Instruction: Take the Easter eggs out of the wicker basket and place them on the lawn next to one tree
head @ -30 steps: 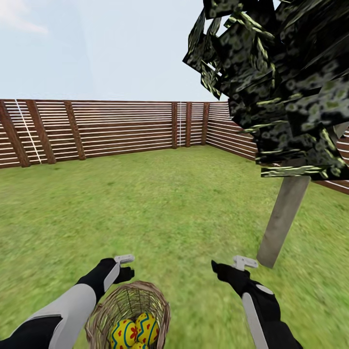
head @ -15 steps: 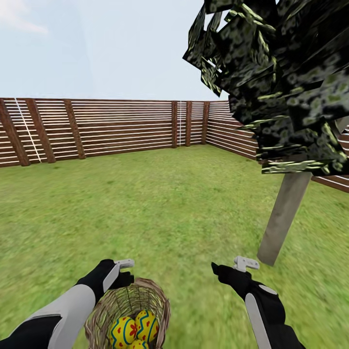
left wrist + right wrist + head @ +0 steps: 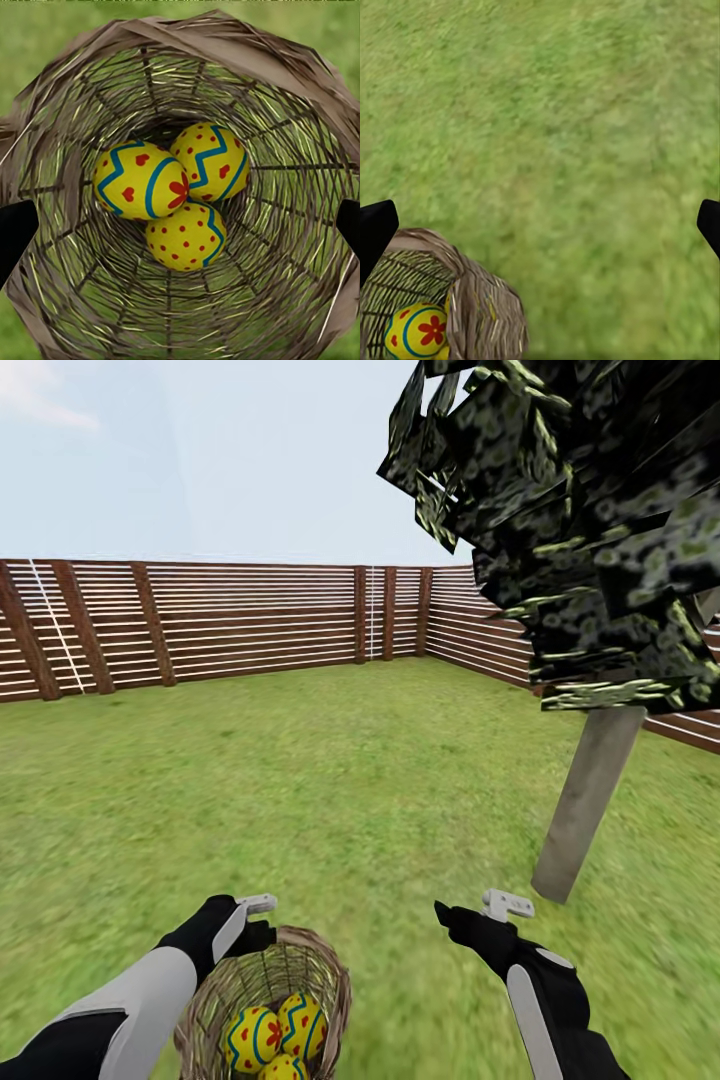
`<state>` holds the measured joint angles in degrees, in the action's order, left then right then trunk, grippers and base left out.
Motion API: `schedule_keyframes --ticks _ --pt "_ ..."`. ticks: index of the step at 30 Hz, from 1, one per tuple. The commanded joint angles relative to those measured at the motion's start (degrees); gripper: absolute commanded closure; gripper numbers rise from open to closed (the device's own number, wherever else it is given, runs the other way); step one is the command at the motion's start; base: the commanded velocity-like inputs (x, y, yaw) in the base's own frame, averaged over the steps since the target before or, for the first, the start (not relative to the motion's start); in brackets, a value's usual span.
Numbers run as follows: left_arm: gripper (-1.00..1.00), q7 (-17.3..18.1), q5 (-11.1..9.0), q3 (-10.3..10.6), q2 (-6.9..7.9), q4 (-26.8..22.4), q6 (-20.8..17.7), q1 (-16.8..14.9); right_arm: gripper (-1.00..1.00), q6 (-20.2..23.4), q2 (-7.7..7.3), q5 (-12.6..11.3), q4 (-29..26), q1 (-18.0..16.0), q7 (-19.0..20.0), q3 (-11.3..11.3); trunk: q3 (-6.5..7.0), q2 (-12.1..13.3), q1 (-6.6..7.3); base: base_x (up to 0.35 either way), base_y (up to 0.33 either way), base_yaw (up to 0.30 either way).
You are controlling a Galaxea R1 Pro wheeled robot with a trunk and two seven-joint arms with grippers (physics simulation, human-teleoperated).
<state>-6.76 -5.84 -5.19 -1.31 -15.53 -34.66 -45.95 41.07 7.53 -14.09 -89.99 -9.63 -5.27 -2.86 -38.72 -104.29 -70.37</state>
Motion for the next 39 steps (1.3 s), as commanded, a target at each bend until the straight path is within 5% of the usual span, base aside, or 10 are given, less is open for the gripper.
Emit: schedule_keyframes --ticks 1,39 --pt "-1.00 -0.50 -0.62 -0.36 -0.06 -0.11 -0.20 -0.02 -1.00 0.23 0.03 -0.63 -0.06 -0.04 -0.52 -0.03 -0.24 -0.44 -0.22 0.000 0.000 0.000" --pt "-1.00 -0.49 -0.43 -0.08 -0.13 -0.12 1.48 -0.01 -1.00 0.23 0.07 -0.59 0.51 -0.04 -0.49 0.15 -7.07 -15.69 -8.57 0.000 0.000 0.000"
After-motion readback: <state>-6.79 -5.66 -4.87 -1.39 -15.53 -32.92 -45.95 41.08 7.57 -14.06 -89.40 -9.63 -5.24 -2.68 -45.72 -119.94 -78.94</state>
